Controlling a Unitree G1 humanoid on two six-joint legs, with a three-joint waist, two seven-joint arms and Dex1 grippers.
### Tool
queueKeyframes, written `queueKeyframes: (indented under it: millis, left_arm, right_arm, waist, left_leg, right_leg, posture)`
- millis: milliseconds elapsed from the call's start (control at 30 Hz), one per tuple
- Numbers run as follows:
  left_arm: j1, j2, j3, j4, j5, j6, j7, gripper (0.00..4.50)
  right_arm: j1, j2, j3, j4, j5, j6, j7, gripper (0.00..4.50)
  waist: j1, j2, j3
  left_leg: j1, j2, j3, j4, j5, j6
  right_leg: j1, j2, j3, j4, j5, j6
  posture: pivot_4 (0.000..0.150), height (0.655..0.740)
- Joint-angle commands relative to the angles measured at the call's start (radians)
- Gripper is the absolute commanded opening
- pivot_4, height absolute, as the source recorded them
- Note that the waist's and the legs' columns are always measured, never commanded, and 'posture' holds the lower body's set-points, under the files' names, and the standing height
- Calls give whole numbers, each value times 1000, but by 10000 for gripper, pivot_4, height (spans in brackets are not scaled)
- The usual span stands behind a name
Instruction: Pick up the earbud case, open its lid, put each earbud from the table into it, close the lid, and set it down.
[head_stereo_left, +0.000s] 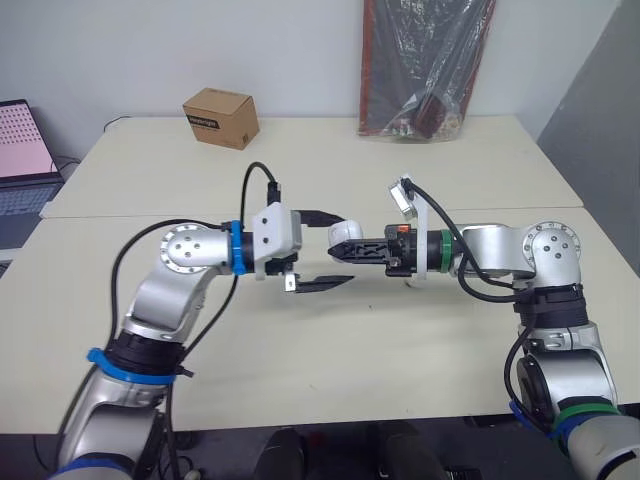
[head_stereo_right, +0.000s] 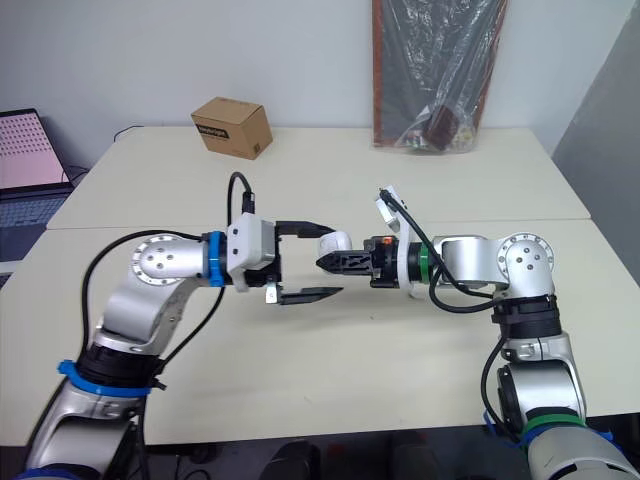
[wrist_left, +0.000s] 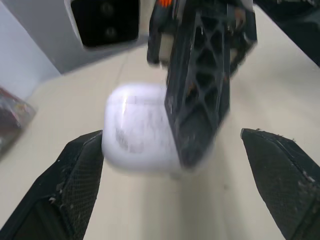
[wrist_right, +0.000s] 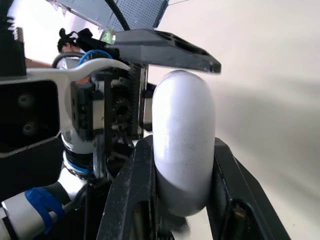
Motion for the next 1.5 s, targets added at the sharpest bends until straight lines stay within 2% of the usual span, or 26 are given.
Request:
queueKeyframes:
  millis: [33, 133, 233, 367, 467, 667, 1033, 1433, 1500]
  left_arm:
    - [-63, 68, 66, 37, -84, 145, -54, 44780]
    - [-127, 92, 63, 97, -135, 298, -81, 44780]
    - [-180, 103, 27, 134, -161, 398, -144, 44780]
    - [-229, 99, -26, 154, -145, 436, -209, 44780]
    - [-241, 90, -62, 147, -128, 430, -239, 39210]
    - [-256, 71, -98, 143, -90, 408, -253, 20727]
    - [-295, 37, -149, 163, -56, 408, -289, 20727]
    - [-274, 14, -157, 169, -19, 377, -281, 20727]
    - [-275, 6, -159, 173, -14, 377, -278, 17049]
  right_arm:
    - [-44, -55, 29, -94, -139, 5, 143, 8147]
    - [-71, -120, 125, -193, -327, -27, 331, 8147]
    - [-113, -222, 301, -304, -585, -158, 581, 8147]
    - [-163, -304, 455, -343, -828, -308, 821, 8147]
    - [-188, -320, 506, -341, -940, -363, 927, 8147]
    - [-209, -309, 543, -345, -1067, -382, 1052, 8147]
    - [-259, -246, 606, -298, -1248, -405, 1182, 8147]
    - [-289, -199, 589, -266, -1320, -389, 1243, 8147]
    - [-294, -193, 586, -264, -1324, -383, 1248, 8147]
  waist:
    - [-2, 1, 0]
    - [-1, 1, 1]
    - [-2, 1, 1]
    - [-3, 1, 1]
    - [-2, 2, 1]
    - [0, 1, 1]
    - [0, 1, 1]
    - [0, 1, 1]
    - [0, 1, 1]
  left_leg:
    - [0, 0, 0, 0, 0, 0]
    - [0, 0, 0, 0, 0, 0]
    - [0, 0, 0, 0, 0, 0]
    - [-1, 0, 0, -1, 0, 0]
    - [-1, 0, 0, -1, 0, 0]
    - [-1, 0, 0, 0, 0, 0]
    - [0, 0, 0, 0, 0, 0]
    - [0, 0, -1, 0, 0, 0]
    - [-1, 0, -1, 1, 0, 0]
  right_leg:
    - [0, 0, 0, 0, -2, 4]
    - [0, 0, -1, -1, -3, 4]
    - [0, 0, -1, -2, -3, 5]
    - [0, 0, -1, -2, -4, 6]
    - [-1, 0, -1, -2, -4, 6]
    - [-1, 0, 0, -1, -4, 5]
    - [-1, 0, 0, 0, -4, 5]
    - [-1, 0, -1, 0, -3, 5]
    - [-1, -1, -1, 0, -3, 5]
  posture:
    - [1500, 7400]
    - [1500, 7400]
    - [1500, 7400]
    - [1500, 7400]
    - [1500, 7400]
    - [1500, 7400]
    - [1500, 7400]
    - [1500, 7400]
    - [1500, 7400]
